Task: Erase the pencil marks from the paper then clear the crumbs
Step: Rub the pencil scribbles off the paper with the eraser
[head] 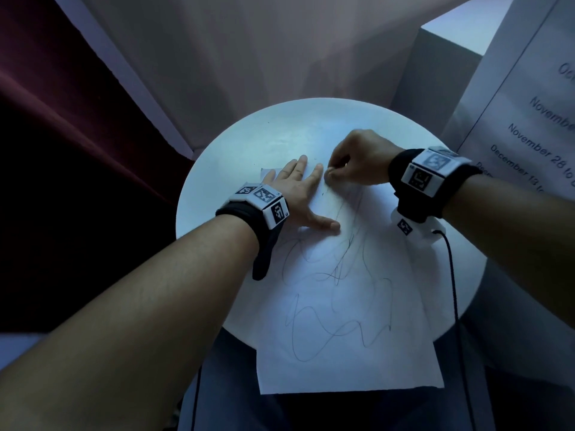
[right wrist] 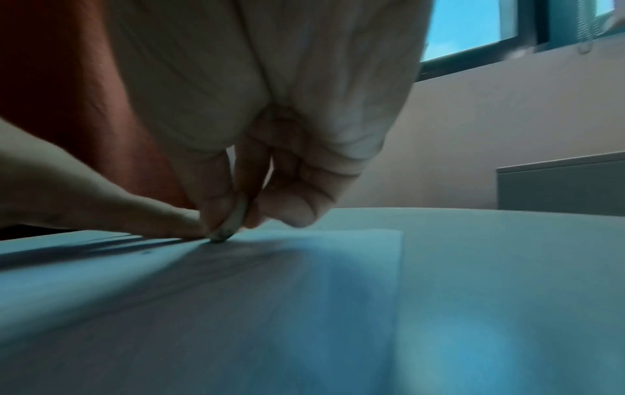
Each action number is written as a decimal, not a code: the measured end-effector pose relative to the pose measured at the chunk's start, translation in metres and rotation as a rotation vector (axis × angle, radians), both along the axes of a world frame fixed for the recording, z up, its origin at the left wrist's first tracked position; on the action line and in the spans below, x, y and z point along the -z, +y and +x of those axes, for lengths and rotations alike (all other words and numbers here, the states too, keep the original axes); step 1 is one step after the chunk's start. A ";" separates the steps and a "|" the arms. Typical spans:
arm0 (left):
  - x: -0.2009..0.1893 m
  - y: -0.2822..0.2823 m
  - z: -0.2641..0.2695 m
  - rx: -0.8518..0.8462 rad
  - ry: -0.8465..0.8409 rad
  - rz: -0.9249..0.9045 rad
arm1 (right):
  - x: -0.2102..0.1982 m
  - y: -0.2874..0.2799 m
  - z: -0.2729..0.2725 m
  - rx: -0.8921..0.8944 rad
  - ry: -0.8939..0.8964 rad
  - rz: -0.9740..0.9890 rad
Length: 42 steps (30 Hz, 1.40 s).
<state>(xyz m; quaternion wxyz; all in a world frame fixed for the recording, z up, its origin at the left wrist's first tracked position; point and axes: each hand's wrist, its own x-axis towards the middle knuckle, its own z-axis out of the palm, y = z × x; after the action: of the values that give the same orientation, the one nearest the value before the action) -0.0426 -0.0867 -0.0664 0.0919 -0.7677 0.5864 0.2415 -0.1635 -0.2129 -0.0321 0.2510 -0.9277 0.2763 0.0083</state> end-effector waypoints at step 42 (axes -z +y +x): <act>-0.003 0.001 -0.002 -0.003 -0.002 0.005 | 0.001 -0.006 -0.002 0.036 0.002 -0.021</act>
<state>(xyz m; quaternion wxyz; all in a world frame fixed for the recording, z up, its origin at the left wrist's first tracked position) -0.0443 -0.0860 -0.0633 0.0939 -0.7686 0.5845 0.2425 -0.1658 -0.2192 -0.0332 0.2412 -0.9251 0.2932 0.0017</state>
